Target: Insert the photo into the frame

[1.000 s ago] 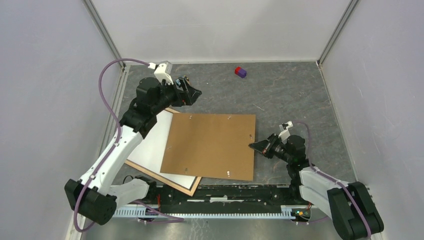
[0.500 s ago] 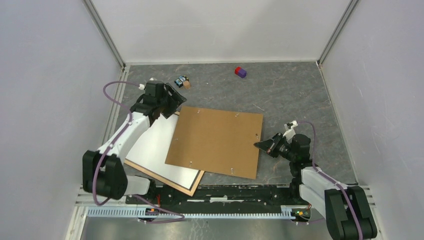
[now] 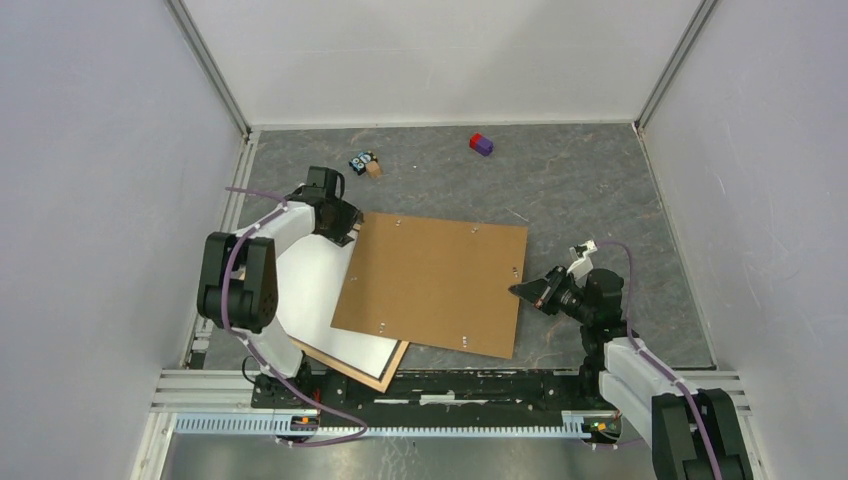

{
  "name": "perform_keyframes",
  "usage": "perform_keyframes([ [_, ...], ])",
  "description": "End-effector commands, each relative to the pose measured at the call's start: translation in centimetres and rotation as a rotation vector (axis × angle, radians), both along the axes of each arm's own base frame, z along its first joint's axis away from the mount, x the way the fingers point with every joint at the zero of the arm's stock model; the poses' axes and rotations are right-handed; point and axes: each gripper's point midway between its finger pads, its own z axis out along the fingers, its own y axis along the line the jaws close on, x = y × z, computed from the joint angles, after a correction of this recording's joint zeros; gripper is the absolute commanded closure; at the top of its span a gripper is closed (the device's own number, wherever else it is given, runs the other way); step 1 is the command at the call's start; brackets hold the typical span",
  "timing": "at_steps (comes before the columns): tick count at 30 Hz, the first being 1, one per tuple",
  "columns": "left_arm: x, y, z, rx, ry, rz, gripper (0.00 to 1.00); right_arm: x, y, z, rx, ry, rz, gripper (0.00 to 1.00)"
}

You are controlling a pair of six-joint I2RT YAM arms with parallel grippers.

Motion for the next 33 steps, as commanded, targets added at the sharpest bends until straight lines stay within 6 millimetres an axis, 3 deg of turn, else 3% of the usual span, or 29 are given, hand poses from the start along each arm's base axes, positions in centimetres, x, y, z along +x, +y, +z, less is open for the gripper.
perform_keyframes([
  [1,2.5,0.6,0.0,0.016,-0.003,0.066,0.43,0.9,-1.1,-0.3,-0.094,-0.081,-0.022,1.0],
  [6,2.7,1.3,-1.2,0.067,0.051,0.078,0.48,0.9,-1.2,-0.4,-0.099,-0.08,-0.025,1.0],
  [13,2.9,2.8,-1.1,0.15,0.134,0.129,0.52,0.8,-1.4,-0.9,-0.108,-0.073,-0.024,1.0],
  [17,2.6,2.4,-1.9,0.138,0.22,0.147,0.59,0.8,-1.4,-1.0,-0.106,-0.071,-0.025,1.0],
  [24,2.4,2.5,-2.8,0.164,0.329,0.195,0.61,0.8,-1.4,-1.0,-0.107,-0.07,-0.023,1.0],
  [33,2.1,2.3,-5.1,0.108,0.402,0.38,0.87,1.4,-2.0,-1.0,-0.111,-0.065,-0.053,1.0],
])
